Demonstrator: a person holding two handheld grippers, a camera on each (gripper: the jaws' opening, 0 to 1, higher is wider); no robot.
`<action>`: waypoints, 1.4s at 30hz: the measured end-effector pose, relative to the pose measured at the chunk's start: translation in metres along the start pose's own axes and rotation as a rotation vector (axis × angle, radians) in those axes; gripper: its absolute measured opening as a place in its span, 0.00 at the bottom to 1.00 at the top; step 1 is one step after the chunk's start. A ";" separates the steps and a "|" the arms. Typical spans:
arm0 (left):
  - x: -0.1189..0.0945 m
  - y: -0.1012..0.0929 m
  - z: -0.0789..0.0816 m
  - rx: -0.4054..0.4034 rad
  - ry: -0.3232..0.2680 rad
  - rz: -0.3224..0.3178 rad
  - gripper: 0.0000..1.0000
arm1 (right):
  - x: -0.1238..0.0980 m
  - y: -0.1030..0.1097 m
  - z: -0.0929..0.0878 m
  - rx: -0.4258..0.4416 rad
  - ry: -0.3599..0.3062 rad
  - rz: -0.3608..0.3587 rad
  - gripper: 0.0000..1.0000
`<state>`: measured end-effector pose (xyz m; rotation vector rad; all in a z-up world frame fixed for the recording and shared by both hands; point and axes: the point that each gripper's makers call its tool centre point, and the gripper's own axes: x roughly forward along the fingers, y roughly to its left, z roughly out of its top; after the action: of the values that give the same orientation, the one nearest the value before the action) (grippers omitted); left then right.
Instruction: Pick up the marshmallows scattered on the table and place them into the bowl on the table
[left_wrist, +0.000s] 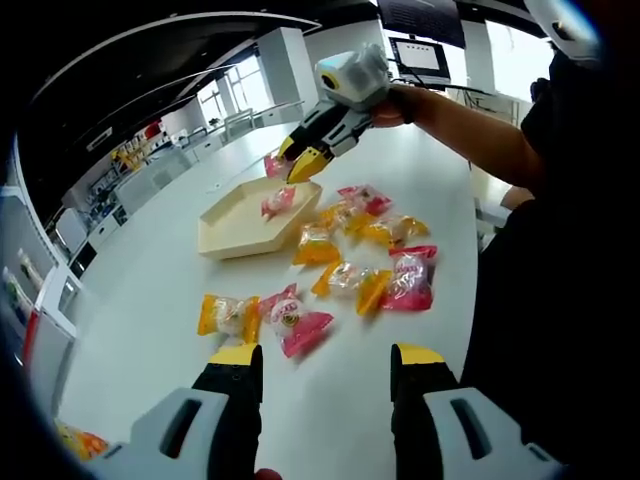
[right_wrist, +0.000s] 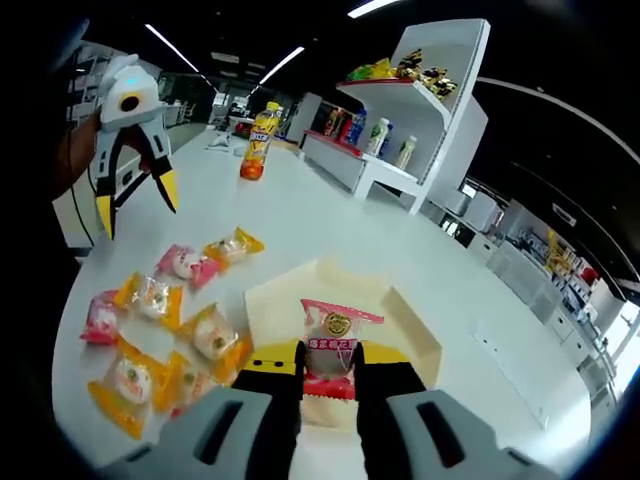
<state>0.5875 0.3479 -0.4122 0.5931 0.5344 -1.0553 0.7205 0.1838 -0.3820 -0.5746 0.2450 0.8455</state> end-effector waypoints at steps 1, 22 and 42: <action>0.000 0.001 0.000 -0.002 -0.001 0.002 0.50 | 0.001 0.000 0.000 0.000 0.000 -0.001 0.20; 0.000 0.003 0.000 0.005 0.002 -0.003 0.50 | 0.011 -0.006 0.003 0.027 -0.007 -0.019 0.20; 0.000 0.006 0.002 0.009 -0.001 0.002 0.50 | 0.019 -0.009 -0.003 0.049 -0.007 -0.024 0.20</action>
<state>0.5932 0.3487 -0.4103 0.6012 0.5286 -1.0568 0.7394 0.1895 -0.3890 -0.5273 0.2512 0.8166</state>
